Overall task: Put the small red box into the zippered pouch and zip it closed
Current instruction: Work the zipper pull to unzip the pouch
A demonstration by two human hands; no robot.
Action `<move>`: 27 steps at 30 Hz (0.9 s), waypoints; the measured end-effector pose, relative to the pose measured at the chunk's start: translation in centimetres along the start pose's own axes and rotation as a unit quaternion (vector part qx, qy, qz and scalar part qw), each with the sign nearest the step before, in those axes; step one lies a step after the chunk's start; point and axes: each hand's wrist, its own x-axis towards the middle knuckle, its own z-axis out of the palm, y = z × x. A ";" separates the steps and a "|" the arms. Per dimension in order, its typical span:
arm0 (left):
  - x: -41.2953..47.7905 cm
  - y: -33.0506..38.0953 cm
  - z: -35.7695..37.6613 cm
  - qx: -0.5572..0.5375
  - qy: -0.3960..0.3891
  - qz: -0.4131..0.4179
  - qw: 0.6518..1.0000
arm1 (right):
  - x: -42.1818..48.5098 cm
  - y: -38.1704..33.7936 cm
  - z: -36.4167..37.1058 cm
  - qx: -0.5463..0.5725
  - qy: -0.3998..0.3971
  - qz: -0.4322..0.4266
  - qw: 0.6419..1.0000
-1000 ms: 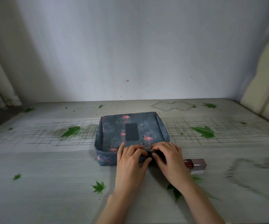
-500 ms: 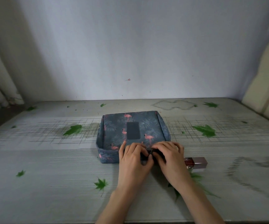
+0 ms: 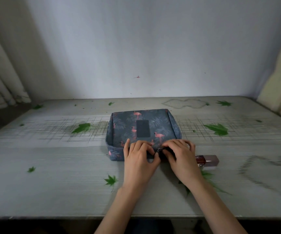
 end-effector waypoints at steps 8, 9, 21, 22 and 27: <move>-0.4 -0.7 -0.7 0.012 -0.004 -0.009 1.000 | 0.0 -0.1 0.1 -0.007 -0.006 -0.002 1.000; -0.4 -0.8 -0.8 0.013 -0.003 -0.008 1.000 | 0.0 -0.1 0.0 -0.005 -0.004 -0.004 1.000; -0.5 -2.4 -2.4 0.024 -0.001 -0.015 1.000 | -0.1 0.0 0.1 -0.005 0.004 -0.004 1.000; -0.5 -2.6 -2.5 0.023 0.002 -0.018 1.000 | -0.1 0.0 0.1 -0.005 0.005 -0.004 1.000; -0.6 -3.3 -3.3 0.018 0.012 -0.028 0.999 | -0.1 -0.1 0.1 -0.001 -0.001 0.000 1.000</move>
